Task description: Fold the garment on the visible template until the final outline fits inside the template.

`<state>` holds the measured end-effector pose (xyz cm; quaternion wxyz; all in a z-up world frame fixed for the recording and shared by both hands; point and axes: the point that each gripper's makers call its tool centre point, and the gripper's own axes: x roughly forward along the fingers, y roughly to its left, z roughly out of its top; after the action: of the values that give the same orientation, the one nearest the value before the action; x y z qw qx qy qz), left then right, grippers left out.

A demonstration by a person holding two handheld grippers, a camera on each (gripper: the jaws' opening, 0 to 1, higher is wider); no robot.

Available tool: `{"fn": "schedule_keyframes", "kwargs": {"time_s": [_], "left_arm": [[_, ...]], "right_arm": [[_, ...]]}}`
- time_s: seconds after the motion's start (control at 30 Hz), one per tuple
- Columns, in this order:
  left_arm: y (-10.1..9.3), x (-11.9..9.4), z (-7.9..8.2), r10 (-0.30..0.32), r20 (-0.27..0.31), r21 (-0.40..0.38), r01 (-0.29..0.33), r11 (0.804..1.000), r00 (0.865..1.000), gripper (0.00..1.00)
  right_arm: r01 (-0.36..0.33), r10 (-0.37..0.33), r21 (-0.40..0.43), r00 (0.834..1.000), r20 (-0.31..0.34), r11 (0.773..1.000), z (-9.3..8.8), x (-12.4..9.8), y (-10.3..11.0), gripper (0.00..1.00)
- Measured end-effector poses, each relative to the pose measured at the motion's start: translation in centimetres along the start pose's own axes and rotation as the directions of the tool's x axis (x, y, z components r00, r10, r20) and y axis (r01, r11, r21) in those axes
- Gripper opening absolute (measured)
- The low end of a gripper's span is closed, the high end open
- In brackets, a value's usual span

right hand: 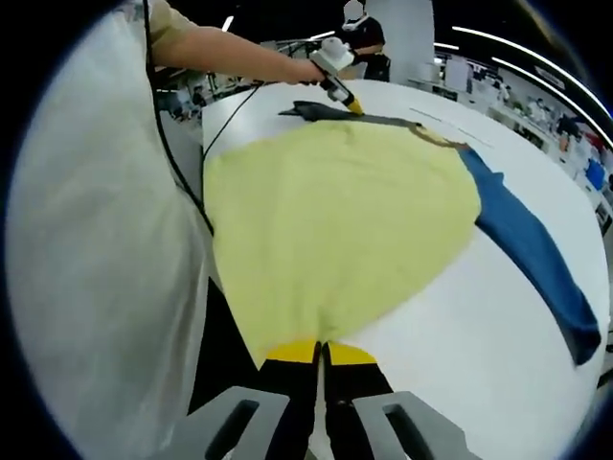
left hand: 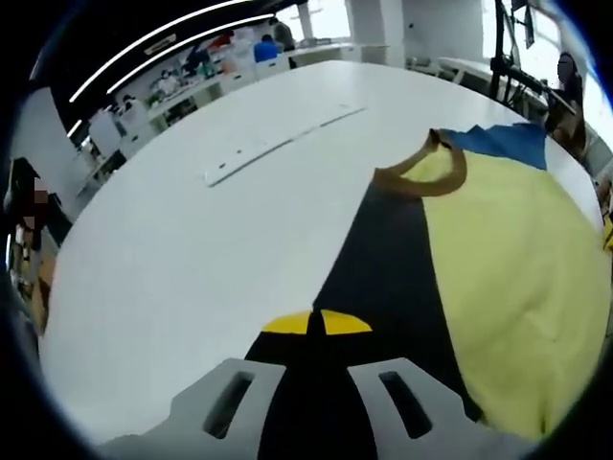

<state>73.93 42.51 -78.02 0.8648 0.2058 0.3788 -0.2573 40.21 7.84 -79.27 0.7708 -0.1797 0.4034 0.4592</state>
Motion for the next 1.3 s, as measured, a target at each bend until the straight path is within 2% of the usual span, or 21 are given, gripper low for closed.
{"fn": "schedule_keyframes", "kwargs": {"time_s": [0.33, 0.6, 0.67, 0.8, 0.97, 1.17, 1.3], "left_arm": [[0.5, 0.5, 0.5, -0.008, -0.01, 0.041, 0.009, 0.999, 1.0, 0.0], [-0.1, -0.1, 0.1, -0.011, -0.016, 0.074, 0.012, 0.997, 1.0, 0.0], [0.0, -0.7, 0.3, -0.009, 0.004, 0.07, 0.008, 0.998, 1.0, 0.0], [0.6, -2.2, 1.2, 0.003, 0.082, 0.019, -0.005, 1.0, 0.997, 0.04], [1.5, -4.2, 1.0, 0.035, 0.126, -0.034, -0.031, 0.999, 0.991, 0.1], [1.3, -7.0, 0.9, 0.061, 0.217, -0.123, -0.035, 0.992, 0.974, 0.13], [0.6, -8.7, 0.5, 0.071, 0.258, -0.186, -0.022, 0.982, 0.964, 0.15]], "right_arm": [[0.0, 0.0, -0.002, 1.0, -0.008, 1.0, -0.1, -0.1, 0.0, 0.0], [0.001, -0.001, 0.003, 1.0, -0.002, 1.0, 0.0, -0.1, 0.0, 0.0], [-0.006, 0.006, 0.018, 1.0, 0.008, 1.0, 0.2, -0.1, 0.0, 0.0], [-0.028, 0.025, 0.061, 0.998, 0.058, 0.998, 0.9, -0.4, 0.1, 0.0], [-0.029, 0.017, 0.106, 0.993, 0.113, 0.994, 1.8, -1.0, -0.4, 0.04], [-0.01, -0.03, 0.19, 0.978, 0.207, 0.982, 3.2, -2.2, -1.8, 0.05], [0.009, -0.073, 0.249, 0.966, 0.248, 0.968, 3.7, -2.7, -3.0, 0.06]]}}
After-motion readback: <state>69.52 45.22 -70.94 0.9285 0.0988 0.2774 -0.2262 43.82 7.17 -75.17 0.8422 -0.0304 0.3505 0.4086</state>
